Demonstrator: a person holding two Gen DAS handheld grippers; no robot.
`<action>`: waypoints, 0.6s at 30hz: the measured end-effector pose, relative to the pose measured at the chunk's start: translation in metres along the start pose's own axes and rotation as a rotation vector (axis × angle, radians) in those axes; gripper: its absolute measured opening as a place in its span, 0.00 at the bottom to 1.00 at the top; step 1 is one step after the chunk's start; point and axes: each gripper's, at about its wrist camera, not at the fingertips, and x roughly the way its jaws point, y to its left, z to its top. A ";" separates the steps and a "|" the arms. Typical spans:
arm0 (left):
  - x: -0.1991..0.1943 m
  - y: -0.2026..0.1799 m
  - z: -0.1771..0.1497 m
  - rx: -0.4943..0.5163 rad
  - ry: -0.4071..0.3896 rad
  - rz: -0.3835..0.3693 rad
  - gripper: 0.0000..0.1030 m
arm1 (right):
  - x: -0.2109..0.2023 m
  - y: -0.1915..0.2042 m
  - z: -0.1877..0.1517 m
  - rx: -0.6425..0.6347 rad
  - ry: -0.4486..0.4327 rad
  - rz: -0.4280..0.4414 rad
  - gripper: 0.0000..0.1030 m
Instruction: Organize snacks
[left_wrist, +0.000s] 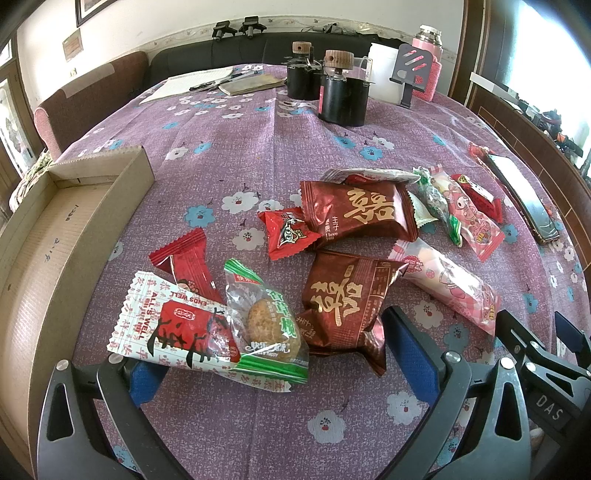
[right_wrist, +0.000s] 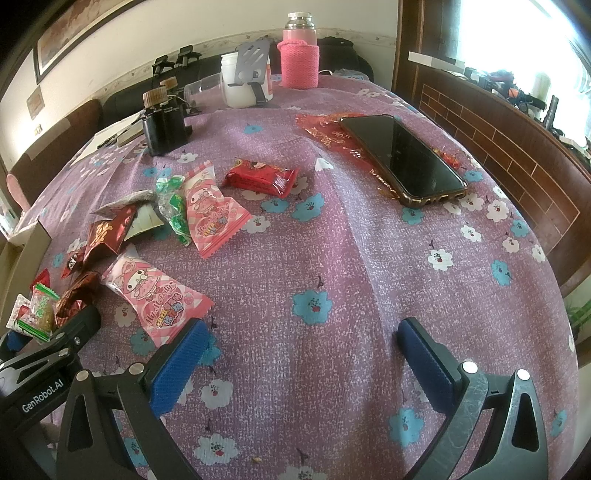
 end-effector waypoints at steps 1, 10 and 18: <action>0.000 0.000 0.000 0.000 0.000 0.000 1.00 | 0.000 0.000 0.000 0.001 0.000 0.000 1.00; -0.005 0.002 -0.003 0.063 0.066 -0.046 1.00 | 0.000 0.000 0.001 0.003 0.000 0.000 1.00; -0.018 0.004 -0.021 0.197 0.065 -0.129 1.00 | 0.001 -0.002 0.001 -0.004 0.035 0.003 1.00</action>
